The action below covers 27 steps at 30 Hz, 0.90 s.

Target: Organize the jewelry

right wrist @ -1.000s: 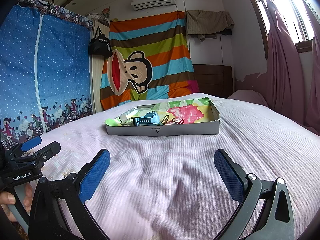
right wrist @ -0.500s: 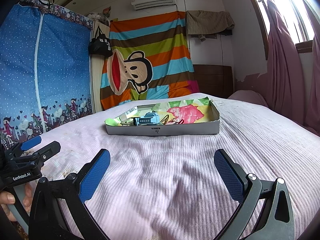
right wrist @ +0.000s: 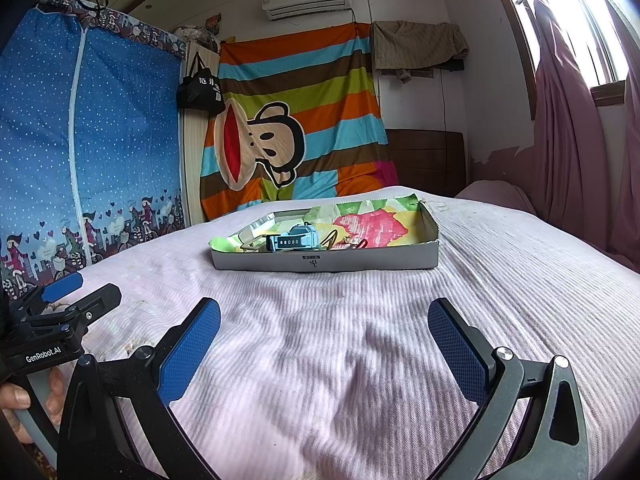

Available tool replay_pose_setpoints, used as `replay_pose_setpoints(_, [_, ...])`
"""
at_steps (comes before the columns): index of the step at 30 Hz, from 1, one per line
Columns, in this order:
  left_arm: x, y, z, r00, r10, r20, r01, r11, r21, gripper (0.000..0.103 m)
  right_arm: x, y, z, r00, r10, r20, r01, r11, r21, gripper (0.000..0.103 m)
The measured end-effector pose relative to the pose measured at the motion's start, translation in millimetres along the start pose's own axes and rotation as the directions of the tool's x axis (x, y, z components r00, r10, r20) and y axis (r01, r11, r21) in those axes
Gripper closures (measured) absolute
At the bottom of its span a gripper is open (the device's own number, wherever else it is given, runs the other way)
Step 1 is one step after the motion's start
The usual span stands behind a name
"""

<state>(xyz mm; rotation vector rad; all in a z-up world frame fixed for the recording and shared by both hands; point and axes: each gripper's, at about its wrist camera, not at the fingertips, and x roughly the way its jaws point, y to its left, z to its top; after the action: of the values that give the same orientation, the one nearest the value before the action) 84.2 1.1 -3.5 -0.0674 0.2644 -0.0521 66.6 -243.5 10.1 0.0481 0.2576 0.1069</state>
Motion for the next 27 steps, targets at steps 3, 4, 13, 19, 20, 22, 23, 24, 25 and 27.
replay_pose_setpoints(3, [-0.1,-0.1,-0.1,1.000,-0.002,0.000,0.002,1.000,0.000,0.000,0.1,0.0,0.0,1.000,0.000,-0.001,0.000,1.000,0.000,0.001])
replay_pose_setpoints(4, [-0.4,-0.5,-0.1,1.000,-0.002,0.000,0.002,1.000,0.000,0.000,-0.1,-0.2,0.0,1.000,0.000,-0.001,0.000,1.000,0.001,0.001])
replay_pose_setpoints(13, [-0.3,-1.1,-0.2,1.000,-0.006,-0.003,0.006,1.000,-0.001,0.000,0.1,0.1,0.0,1.000,0.000,0.000,0.000,1.000,-0.001,0.001])
replay_pose_setpoints(19, [-1.6,-1.3,-1.6,1.000,-0.013,-0.003,0.012,1.000,-0.023,0.000,-0.1,0.0,0.0,1.000,-0.001,-0.001,0.001,1.000,0.000,0.001])
replay_pose_setpoints(20, [-2.0,-1.8,-1.9,1.000,-0.007,-0.005,0.007,1.000,-0.025,0.000,-0.1,-0.2,-0.1,1.000,-0.001,-0.001,0.001,1.000,0.000,0.001])
replay_pose_setpoints(22, [-0.6,-1.9,-2.2,1.000,0.003,-0.012,-0.003,1.000,-0.025,0.000,0.1,0.4,0.1,1.000,0.000,0.000,0.000,1.000,0.000,0.001])
replay_pose_setpoints(23, [-0.5,-0.9,-2.2,1.000,0.002,-0.015,-0.003,1.000,-0.024,0.000,0.1,-0.1,-0.1,1.000,0.000,-0.001,0.000,1.000,0.000,0.001])
replay_pose_setpoints(24, [-0.5,-1.2,-2.6,1.000,0.001,-0.015,-0.002,1.000,-0.022,0.000,0.1,0.4,0.0,1.000,0.000,-0.002,0.000,1.000,0.000,0.001])
replay_pose_setpoints(25, [-0.4,-1.2,-2.9,1.000,0.005,-0.015,-0.005,1.000,-0.022,0.000,-0.2,0.2,0.0,1.000,0.000,-0.002,0.000,1.000,-0.001,0.001])
replay_pose_setpoints(27, [0.1,-0.9,-3.5,1.000,0.008,-0.019,-0.008,1.000,-0.025,0.000,-0.2,0.6,0.2,1.000,-0.001,-0.001,0.001,1.000,-0.002,0.001])
